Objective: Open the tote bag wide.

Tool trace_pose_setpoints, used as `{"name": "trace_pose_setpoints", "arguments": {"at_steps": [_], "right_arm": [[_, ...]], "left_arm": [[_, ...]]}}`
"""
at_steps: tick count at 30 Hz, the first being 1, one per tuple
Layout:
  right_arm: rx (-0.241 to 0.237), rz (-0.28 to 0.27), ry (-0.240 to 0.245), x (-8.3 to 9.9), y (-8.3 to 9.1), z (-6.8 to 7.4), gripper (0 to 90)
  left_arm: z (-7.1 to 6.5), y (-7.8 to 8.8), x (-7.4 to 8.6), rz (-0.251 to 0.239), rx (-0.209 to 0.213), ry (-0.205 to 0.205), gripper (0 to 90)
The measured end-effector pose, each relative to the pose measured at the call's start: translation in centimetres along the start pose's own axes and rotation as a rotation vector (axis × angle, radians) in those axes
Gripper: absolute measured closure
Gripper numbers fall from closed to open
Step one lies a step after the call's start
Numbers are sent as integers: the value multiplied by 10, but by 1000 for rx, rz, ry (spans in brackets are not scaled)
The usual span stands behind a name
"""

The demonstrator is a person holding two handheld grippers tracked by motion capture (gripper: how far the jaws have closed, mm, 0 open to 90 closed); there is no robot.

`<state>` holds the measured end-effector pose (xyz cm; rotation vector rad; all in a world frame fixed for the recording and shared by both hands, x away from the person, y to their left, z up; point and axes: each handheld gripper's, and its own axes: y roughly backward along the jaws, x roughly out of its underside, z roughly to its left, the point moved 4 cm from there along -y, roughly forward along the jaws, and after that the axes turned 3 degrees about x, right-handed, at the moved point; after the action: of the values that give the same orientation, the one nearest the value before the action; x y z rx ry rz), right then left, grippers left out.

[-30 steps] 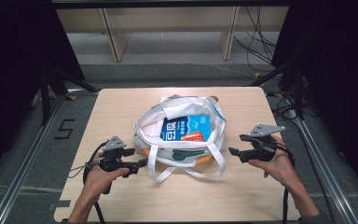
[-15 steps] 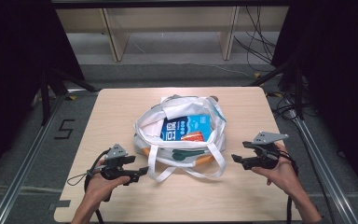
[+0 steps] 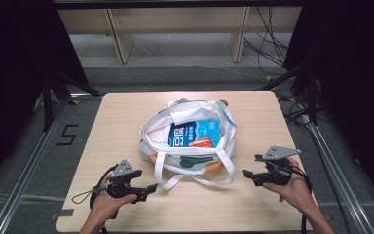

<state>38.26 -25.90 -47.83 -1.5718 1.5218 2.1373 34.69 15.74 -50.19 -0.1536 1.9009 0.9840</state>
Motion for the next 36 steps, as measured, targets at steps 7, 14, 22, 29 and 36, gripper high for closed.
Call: {"name": "trace_pose_setpoints", "arguments": {"at_steps": [7,14,22,29,36], "right_arm": [[-4,14,2,13,1,2,246],[-4,17,0,25,6,8,239],[-4,29,13,40,10,21,234],[-13,46,40,51,12,29,237],[-21,51,40,56,11,31,243]], "left_arm": [[-10,-1,6,5,-4,0,163],[-20,-1,14,-3,-9,-9,160],[-33,0,23,1,-24,-35,159],[-42,-4,30,16,-23,-40,159],[-41,-6,31,18,-33,-40,159]]}}
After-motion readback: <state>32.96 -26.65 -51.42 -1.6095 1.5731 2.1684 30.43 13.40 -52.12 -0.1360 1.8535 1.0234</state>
